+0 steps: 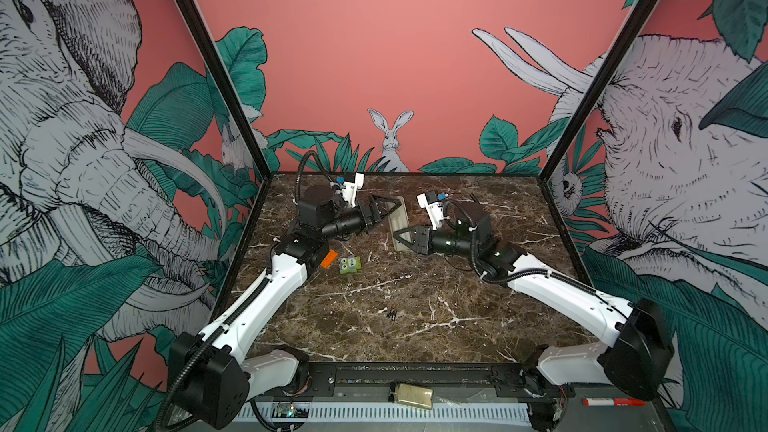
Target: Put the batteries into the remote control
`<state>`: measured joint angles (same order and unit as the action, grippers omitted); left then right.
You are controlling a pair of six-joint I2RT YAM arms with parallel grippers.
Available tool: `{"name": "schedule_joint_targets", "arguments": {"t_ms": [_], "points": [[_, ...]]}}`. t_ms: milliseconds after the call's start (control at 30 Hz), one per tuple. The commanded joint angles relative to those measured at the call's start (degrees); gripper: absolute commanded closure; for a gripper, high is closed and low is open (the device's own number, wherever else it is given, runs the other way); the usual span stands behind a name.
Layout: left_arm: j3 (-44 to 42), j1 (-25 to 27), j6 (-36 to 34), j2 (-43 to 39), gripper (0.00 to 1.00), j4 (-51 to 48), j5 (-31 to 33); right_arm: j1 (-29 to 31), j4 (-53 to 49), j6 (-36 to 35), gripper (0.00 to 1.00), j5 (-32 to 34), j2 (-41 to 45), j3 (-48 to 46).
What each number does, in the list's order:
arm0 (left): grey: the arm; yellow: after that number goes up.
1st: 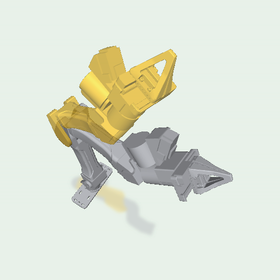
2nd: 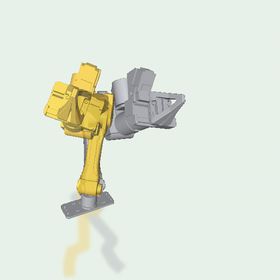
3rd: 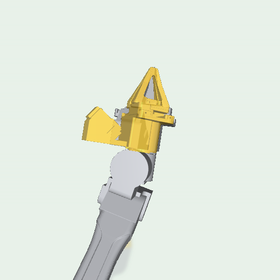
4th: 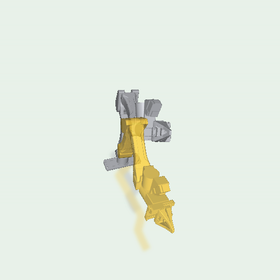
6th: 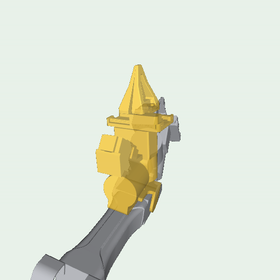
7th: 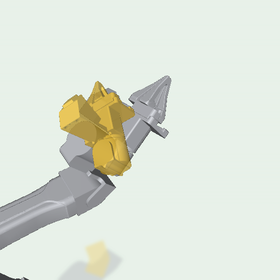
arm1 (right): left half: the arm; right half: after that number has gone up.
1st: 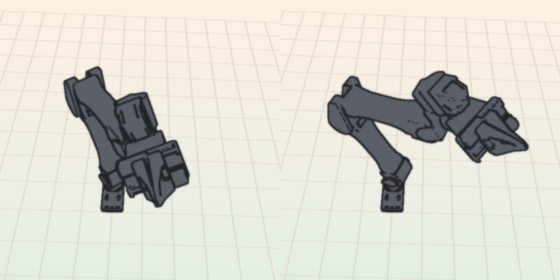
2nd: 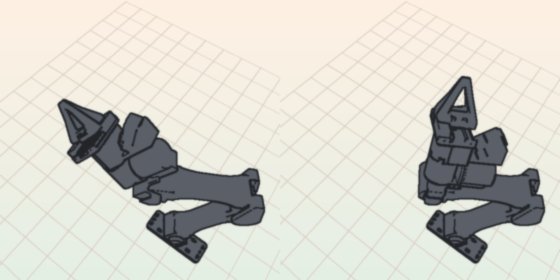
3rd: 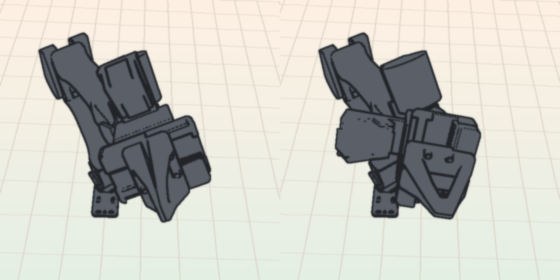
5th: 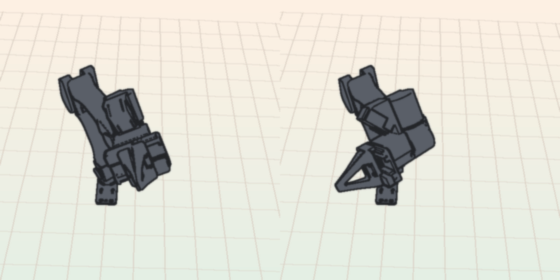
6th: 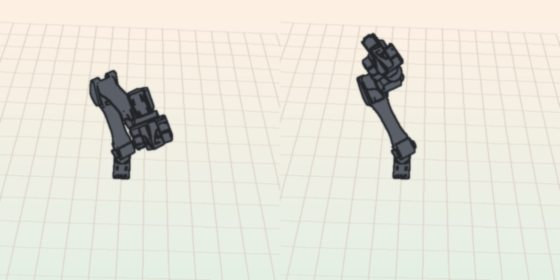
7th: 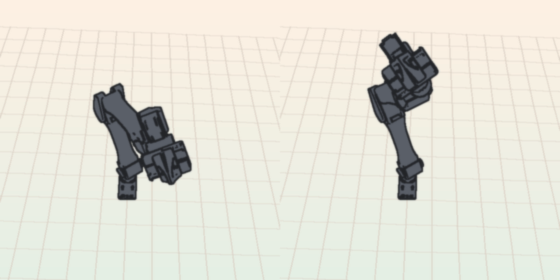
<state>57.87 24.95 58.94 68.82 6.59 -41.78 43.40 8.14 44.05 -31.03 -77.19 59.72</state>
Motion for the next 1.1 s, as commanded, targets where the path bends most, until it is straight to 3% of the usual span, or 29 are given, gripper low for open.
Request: {"name": "schedule_joint_targets", "arguments": {"t_ms": [0, 333, 600, 1067], "points": [[1.98, 0.16, 0.47, -0.23, 0.20, 3.65, -2.17, 0.14, 6.39, 2.33, 1.00, -4.07, 0.45, 0.66], [3.04, 0.20, 1.09, 0.22, 0.29, 5.97, -3.73, -0.30, 7.66, 4.33, 1.00, -6.59, 2.58, -1.22], [2.63, 0.19, 1.81, -0.18, 0.47, 7.64, -5.15, -0.41, 14.23, 8.92, 1.00, -7.73, 2.59, -3.46], [1.64, 0.19, 1.80, -0.67, 0.78, 8.56, -5.61, -0.44, 15.85, 10.44, 1.00, -8.26, 2.29, -3.83]]}}
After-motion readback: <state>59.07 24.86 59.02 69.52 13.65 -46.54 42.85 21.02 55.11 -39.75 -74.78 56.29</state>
